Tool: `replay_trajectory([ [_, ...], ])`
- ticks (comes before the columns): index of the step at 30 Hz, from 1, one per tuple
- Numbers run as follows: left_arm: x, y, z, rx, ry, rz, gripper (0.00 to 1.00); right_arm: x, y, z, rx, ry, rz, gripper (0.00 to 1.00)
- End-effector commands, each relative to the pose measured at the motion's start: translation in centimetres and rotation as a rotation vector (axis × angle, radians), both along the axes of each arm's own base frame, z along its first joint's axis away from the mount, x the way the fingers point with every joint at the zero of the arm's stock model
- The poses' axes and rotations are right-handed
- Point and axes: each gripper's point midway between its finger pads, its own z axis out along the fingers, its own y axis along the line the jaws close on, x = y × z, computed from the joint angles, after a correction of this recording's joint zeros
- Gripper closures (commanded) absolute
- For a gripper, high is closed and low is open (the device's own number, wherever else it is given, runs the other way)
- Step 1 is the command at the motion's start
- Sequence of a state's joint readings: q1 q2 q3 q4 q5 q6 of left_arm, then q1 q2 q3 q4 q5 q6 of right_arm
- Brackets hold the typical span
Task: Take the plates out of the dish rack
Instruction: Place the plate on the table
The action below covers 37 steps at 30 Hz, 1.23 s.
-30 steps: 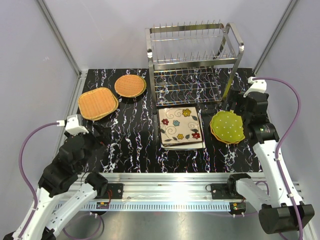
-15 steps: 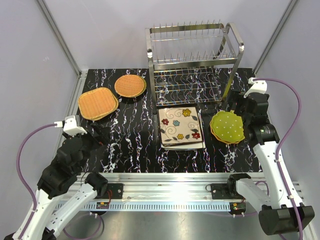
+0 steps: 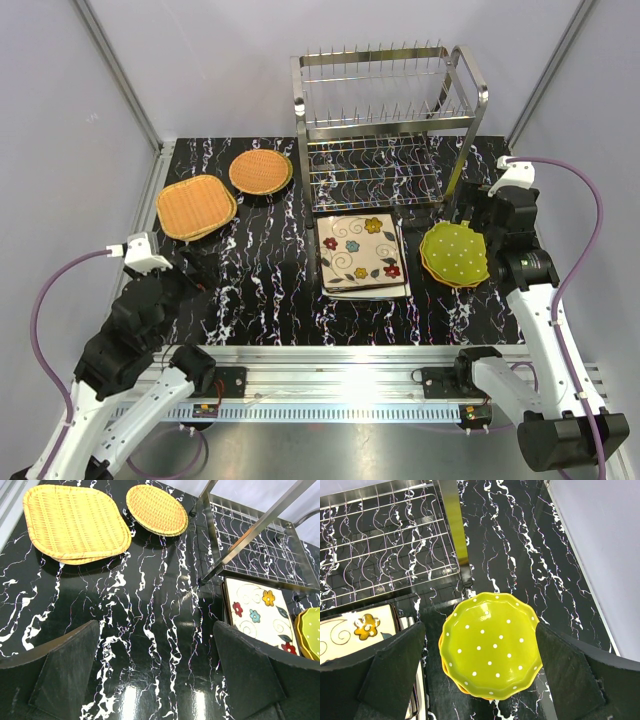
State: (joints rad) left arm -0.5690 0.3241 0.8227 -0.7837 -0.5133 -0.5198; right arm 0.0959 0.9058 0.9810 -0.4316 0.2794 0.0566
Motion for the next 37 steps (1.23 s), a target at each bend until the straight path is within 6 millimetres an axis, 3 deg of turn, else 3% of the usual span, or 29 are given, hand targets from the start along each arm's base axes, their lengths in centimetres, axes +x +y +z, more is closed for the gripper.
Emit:
replay_trajectory([
  [1,0.29,0.45,1.01,-0.016,-0.052,0.028,0.01,0.16,-0.69,1.50,-0.014,-0.060,-0.031,0.00],
  [37,0.43,0.43,0.70,-0.002,-0.056,0.025,0.01,0.23,-0.91,0.86,-0.033,-0.050,-0.036,0.01],
])
